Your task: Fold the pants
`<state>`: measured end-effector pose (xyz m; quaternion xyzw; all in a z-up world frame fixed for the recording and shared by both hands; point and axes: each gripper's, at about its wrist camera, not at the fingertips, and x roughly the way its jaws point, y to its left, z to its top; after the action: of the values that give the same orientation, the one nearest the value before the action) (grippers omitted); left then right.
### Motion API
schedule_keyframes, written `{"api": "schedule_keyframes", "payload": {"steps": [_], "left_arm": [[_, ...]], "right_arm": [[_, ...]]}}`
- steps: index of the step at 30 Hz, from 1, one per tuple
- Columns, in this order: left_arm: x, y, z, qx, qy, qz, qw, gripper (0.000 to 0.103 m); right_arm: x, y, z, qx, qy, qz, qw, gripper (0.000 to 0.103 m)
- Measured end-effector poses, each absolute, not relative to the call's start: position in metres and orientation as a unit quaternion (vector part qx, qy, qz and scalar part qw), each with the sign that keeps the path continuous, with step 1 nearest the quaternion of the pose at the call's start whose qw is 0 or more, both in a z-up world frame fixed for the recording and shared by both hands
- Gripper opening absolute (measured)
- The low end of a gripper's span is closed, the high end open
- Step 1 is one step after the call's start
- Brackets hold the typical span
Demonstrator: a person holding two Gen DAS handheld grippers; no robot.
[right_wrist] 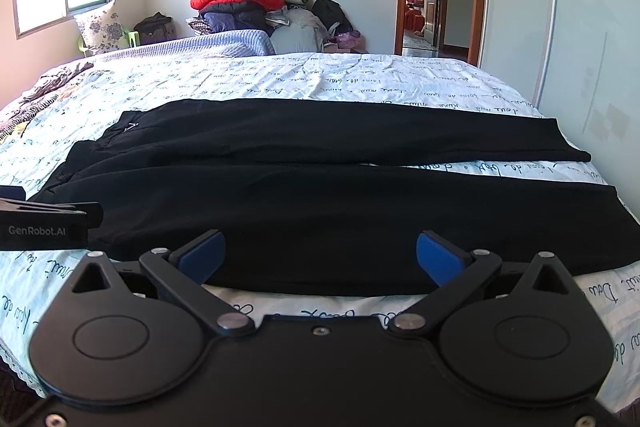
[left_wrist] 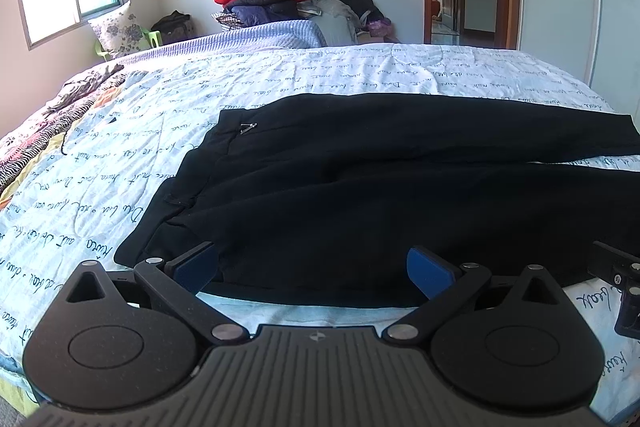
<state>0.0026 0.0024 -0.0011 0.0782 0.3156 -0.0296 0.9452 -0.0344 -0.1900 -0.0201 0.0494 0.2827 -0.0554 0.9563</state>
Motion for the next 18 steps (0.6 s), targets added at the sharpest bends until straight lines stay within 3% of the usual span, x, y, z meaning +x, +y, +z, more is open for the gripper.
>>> {"api": "schedule_keyframes", "payload": {"steps": [18], "left_arm": [[0.013, 0.005, 0.003, 0.083, 0.305, -0.031, 0.948, 0.103]], "right_arm": [[-0.018, -0.184, -0.024, 0.041, 0.291, -0.046, 0.955, 0.103]]}}
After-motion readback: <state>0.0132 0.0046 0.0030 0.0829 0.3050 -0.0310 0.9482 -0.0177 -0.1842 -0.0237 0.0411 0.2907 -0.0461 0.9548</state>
